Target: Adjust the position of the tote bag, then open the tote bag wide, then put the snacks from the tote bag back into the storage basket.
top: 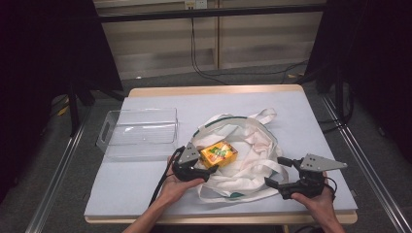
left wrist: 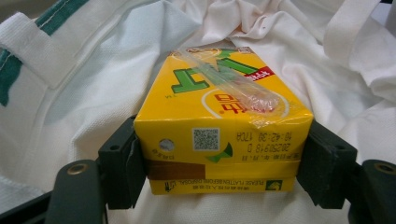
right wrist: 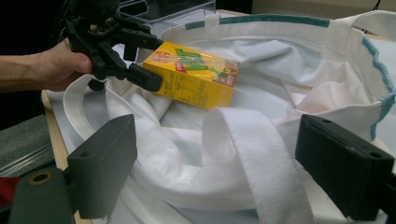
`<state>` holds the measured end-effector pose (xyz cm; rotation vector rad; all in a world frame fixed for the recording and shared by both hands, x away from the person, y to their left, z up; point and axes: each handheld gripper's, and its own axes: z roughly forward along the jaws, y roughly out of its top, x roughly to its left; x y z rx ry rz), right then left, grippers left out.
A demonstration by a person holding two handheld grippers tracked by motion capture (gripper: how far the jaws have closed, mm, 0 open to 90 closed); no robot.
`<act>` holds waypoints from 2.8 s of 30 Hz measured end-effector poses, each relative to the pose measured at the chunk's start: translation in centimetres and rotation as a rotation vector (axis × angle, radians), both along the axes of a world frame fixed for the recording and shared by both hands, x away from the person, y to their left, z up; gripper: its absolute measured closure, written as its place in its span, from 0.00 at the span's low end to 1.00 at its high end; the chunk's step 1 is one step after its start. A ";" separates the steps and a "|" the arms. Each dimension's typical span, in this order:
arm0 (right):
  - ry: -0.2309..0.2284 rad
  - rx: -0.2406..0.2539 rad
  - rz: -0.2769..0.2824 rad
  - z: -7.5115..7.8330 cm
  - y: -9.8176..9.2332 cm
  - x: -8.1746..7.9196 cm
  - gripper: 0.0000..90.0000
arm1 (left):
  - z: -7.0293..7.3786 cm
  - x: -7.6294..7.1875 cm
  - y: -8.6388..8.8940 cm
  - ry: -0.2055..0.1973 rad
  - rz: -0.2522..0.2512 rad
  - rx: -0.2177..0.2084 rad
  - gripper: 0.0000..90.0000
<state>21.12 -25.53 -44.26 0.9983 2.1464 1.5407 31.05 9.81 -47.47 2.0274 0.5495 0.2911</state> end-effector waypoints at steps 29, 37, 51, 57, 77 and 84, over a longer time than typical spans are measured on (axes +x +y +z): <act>-0.007 -0.011 -0.012 -0.2 0.1 0.0 0.13 | 2.7 0.7 1.0 0.129 -0.082 -0.052 0.30; -0.006 -0.007 -0.022 -0.1 0.1 0.2 0.13 | 3.9 0.9 1.7 0.145 -0.138 -0.063 0.30; -0.010 -0.004 -0.020 -0.1 0.0 0.1 0.13 | 6.1 2.3 4.3 0.187 -0.146 -0.079 0.30; -0.012 -0.003 -0.017 -0.1 0.0 0.1 0.13 | 6.9 2.6 5.8 0.185 -0.124 -0.073 0.30; -0.015 -0.001 -0.021 0.0 0.0 0.2 0.13 | 9.8 3.3 10.5 0.198 -0.052 -0.040 0.30; -0.018 -0.008 -0.023 -0.1 0.4 0.3 0.12 | 10.2 3.2 11.6 0.203 -0.029 -0.017 0.30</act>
